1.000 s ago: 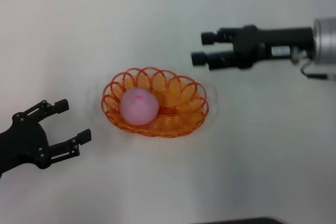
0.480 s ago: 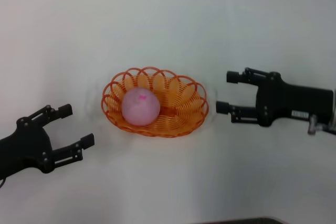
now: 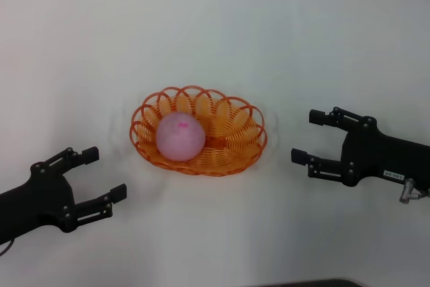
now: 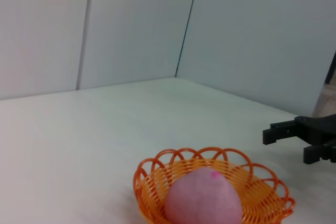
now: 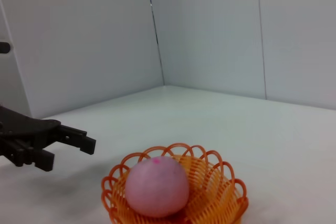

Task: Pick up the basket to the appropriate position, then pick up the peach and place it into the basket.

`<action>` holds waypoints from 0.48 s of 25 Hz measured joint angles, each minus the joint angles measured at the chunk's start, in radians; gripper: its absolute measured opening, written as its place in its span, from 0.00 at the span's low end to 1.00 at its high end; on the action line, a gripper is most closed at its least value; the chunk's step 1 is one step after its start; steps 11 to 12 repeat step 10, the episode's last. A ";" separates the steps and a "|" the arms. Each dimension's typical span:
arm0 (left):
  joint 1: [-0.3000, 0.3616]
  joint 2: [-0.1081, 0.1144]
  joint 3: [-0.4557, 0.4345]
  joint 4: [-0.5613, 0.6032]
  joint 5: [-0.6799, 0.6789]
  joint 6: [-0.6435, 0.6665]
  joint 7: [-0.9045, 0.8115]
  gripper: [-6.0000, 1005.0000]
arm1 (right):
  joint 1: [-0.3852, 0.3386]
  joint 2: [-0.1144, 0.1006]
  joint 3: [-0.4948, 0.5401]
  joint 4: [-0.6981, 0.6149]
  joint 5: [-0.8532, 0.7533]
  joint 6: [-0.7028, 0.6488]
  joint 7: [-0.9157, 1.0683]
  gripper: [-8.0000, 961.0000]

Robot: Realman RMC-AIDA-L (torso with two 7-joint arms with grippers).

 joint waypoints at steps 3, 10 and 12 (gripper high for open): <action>-0.002 0.002 -0.001 -0.015 -0.001 -0.013 0.003 0.88 | -0.003 0.000 -0.006 0.000 -0.001 -0.002 0.001 0.90; -0.002 0.001 -0.011 -0.021 -0.002 -0.008 0.003 0.88 | -0.007 -0.001 -0.012 -0.003 -0.042 -0.006 -0.001 0.90; -0.002 0.001 -0.011 -0.021 -0.002 -0.008 0.003 0.88 | -0.007 -0.001 -0.012 -0.003 -0.042 -0.006 -0.001 0.90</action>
